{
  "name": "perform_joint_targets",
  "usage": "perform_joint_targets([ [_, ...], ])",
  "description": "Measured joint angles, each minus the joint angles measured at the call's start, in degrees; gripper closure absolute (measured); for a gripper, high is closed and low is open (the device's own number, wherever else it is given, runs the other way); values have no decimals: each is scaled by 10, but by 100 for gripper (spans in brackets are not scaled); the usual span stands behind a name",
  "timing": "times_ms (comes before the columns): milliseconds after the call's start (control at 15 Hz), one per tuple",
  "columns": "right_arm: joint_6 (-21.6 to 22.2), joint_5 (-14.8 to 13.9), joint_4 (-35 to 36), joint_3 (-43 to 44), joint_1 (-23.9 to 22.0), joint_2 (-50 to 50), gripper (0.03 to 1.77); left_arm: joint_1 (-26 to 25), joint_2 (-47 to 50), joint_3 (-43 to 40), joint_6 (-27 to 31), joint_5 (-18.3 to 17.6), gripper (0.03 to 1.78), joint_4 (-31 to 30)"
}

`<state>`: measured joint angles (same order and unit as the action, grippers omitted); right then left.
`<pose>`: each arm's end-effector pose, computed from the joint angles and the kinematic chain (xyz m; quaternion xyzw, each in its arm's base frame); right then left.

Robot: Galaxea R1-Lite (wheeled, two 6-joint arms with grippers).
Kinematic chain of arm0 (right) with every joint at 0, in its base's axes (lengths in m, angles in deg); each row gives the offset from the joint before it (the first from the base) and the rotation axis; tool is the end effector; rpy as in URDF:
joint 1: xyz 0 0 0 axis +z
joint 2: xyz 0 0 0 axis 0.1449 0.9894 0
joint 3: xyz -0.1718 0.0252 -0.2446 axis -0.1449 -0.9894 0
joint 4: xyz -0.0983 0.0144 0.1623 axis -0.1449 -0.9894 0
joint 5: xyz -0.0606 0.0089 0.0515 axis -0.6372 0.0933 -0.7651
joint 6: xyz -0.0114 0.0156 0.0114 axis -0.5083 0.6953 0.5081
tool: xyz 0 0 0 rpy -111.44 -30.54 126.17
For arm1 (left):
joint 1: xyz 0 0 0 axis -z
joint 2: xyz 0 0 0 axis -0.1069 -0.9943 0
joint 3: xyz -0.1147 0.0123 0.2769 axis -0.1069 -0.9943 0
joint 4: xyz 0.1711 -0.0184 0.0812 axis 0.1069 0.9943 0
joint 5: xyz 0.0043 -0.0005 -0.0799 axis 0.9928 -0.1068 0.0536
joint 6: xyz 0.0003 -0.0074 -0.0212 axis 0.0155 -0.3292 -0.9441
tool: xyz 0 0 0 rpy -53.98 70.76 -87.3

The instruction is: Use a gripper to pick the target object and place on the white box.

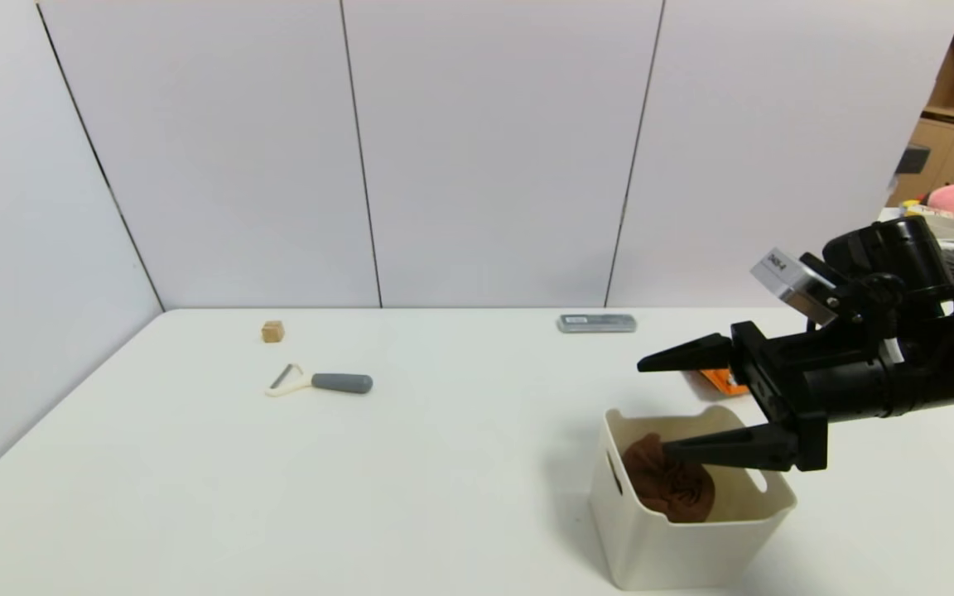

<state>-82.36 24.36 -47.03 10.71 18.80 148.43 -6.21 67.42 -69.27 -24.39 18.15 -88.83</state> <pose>0.2587 0.0681 0.1823 -0.1056 0.1286 0.6337 0.7555 -0.0229 -0.0005 0.0755 0.0199 -0.0006 -0.0068 0.9998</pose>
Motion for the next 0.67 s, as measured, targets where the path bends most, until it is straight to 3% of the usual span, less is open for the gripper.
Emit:
perform_joint_targets([
  [267,23,-13,-58,28,-26,-39,18,0,0,0,0,0,12,0],
  [533,53,-36,-162,58,-118,-116,15,0,0,0,0,0,12,0],
  [667,97,-71,-192,62,-156,-165,13,0,0,0,0,0,12,0],
])
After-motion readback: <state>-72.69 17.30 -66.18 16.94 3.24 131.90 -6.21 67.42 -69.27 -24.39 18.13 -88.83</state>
